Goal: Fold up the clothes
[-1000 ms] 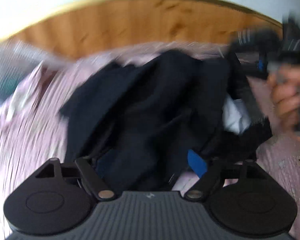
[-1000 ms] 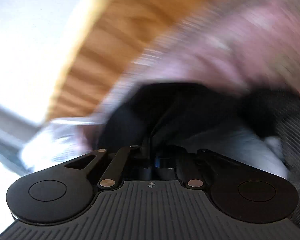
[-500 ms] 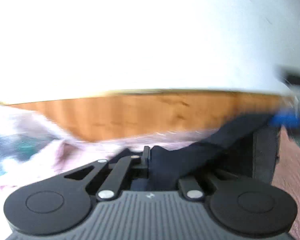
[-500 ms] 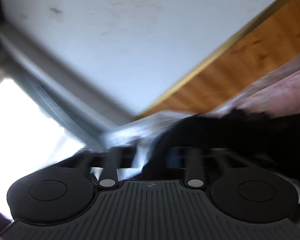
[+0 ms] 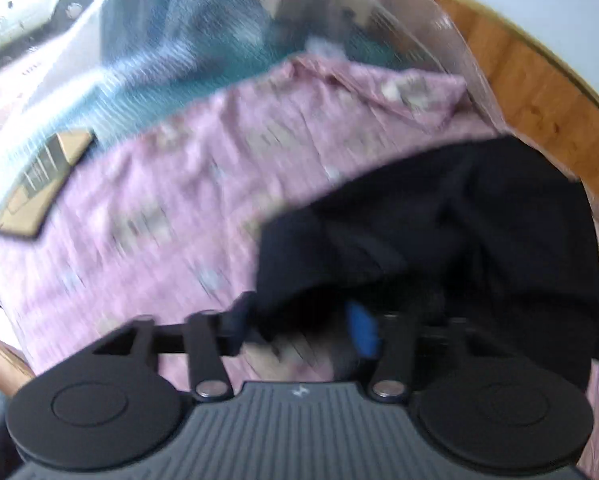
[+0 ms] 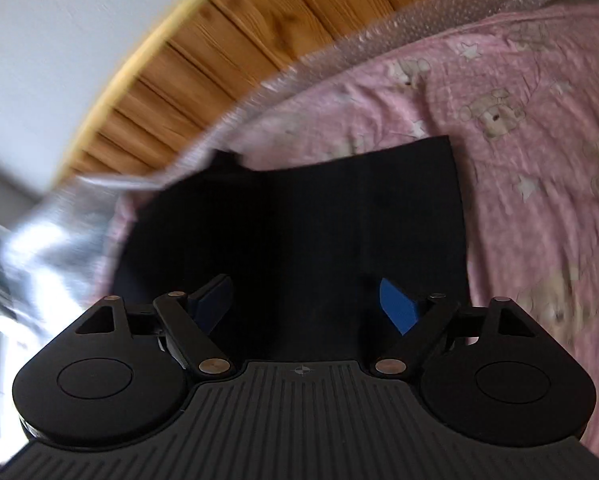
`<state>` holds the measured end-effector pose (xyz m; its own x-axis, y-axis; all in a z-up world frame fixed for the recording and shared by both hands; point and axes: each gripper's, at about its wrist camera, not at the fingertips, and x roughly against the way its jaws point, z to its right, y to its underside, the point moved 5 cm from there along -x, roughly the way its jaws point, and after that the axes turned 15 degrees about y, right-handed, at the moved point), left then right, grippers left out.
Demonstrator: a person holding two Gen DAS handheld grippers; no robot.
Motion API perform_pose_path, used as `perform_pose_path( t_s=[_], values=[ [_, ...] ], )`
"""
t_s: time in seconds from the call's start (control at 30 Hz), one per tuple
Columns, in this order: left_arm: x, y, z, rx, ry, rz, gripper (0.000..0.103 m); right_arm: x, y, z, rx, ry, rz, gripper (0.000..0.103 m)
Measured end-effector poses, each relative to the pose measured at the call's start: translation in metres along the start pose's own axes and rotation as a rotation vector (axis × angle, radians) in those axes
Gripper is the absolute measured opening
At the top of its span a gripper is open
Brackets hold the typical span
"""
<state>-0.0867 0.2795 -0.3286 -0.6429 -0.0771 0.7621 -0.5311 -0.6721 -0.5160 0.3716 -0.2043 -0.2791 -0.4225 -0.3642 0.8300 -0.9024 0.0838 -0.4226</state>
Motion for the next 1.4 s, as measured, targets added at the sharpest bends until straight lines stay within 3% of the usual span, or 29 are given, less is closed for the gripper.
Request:
perform_pose_path(
  t_s=[0.07, 0.2, 0.33, 0.4, 0.43, 0.47, 0.5, 0.53, 0.57, 0.63, 0.77, 0.83, 0.97, 1.03, 1.13, 1.2, 1.23, 1.27, 1.3, 1.33, 1.4],
  values=[
    [-0.013, 0.013, 0.014, 0.03, 0.026, -0.023, 0.073, -0.035, -0.017, -0.037, 0.061, -0.019, -0.017, 0.084],
    [-0.018, 0.04, 0.032, 0.096, 0.075, -0.036, 0.079, -0.087, -0.037, -0.116, 0.172, -0.094, -0.02, 0.092],
    [-0.032, 0.032, 0.044, 0.091, 0.094, -0.01, 0.093, -0.154, -0.063, -0.172, 0.201, -0.097, -0.031, 0.094],
    [-0.043, 0.02, 0.05, 0.063, 0.075, 0.015, 0.095, -0.183, -0.067, -0.181, 0.196, -0.111, -0.062, 0.09],
    [-0.051, 0.013, 0.051, 0.046, 0.05, 0.022, 0.095, -0.196, -0.069, -0.185, 0.195, -0.116, -0.078, 0.073],
    [-0.06, 0.006, 0.049, 0.036, 0.023, 0.029, 0.089, -0.201, -0.066, -0.186, 0.201, -0.109, -0.091, 0.043],
    [-0.068, -0.002, 0.047, 0.026, -0.005, 0.036, 0.082, -0.206, -0.064, -0.186, 0.206, -0.102, -0.103, 0.021],
    [-0.074, -0.009, 0.045, 0.031, -0.012, 0.039, 0.052, -0.209, -0.061, -0.186, 0.208, -0.099, -0.111, 0.001],
    [-0.078, -0.016, 0.04, 0.051, 0.003, 0.039, 0.01, -0.196, -0.059, -0.181, 0.184, -0.124, -0.089, 0.001],
    [-0.077, -0.029, 0.037, 0.078, 0.063, 0.048, 0.0, -0.159, -0.054, -0.167, 0.14, -0.174, -0.026, 0.0],
    [-0.03, -0.049, 0.055, -0.023, 0.2, 0.148, 0.0, -0.032, -0.037, -0.122, 0.113, -0.224, 0.157, 0.0],
    [0.006, -0.054, 0.066, -0.069, 0.287, 0.197, 0.0, 0.039, -0.017, -0.097, 0.124, -0.198, 0.259, 0.0],
    [0.091, -0.053, 0.075, -0.174, 0.428, 0.295, 0.0, 0.189, 0.048, -0.056, 0.139, -0.139, 0.444, 0.0],
    [0.097, -0.039, 0.061, -0.178, 0.426, 0.258, 0.0, 0.246, 0.092, -0.038, 0.134, -0.109, 0.476, 0.0],
    [0.08, -0.008, 0.034, -0.182, 0.398, 0.121, 0.0, 0.251, 0.173, -0.006, 0.138, 0.027, 0.363, 0.0],
    [0.058, 0.021, 0.016, -0.197, 0.365, -0.004, 0.0, 0.218, 0.232, 0.022, 0.128, 0.173, 0.223, 0.001],
    [0.052, 0.032, 0.01, -0.205, 0.354, -0.048, 0.001, 0.2, 0.258, 0.039, 0.102, 0.231, 0.148, 0.004],
    [0.049, 0.039, 0.004, -0.21, 0.35, -0.082, 0.003, 0.184, 0.284, 0.055, 0.074, 0.287, 0.077, 0.014],
    [0.049, 0.042, -0.001, -0.217, 0.346, -0.108, 0.005, 0.177, 0.302, 0.071, 0.027, 0.33, 0.039, 0.014],
    [0.053, 0.042, -0.005, -0.228, 0.342, -0.117, 0.011, 0.177, 0.31, 0.082, -0.024, 0.35, 0.03, 0.016],
    [0.068, 0.03, -0.01, -0.263, 0.319, -0.072, 0.029, 0.196, 0.302, 0.093, -0.1, 0.357, 0.096, 0.027]
  ],
)
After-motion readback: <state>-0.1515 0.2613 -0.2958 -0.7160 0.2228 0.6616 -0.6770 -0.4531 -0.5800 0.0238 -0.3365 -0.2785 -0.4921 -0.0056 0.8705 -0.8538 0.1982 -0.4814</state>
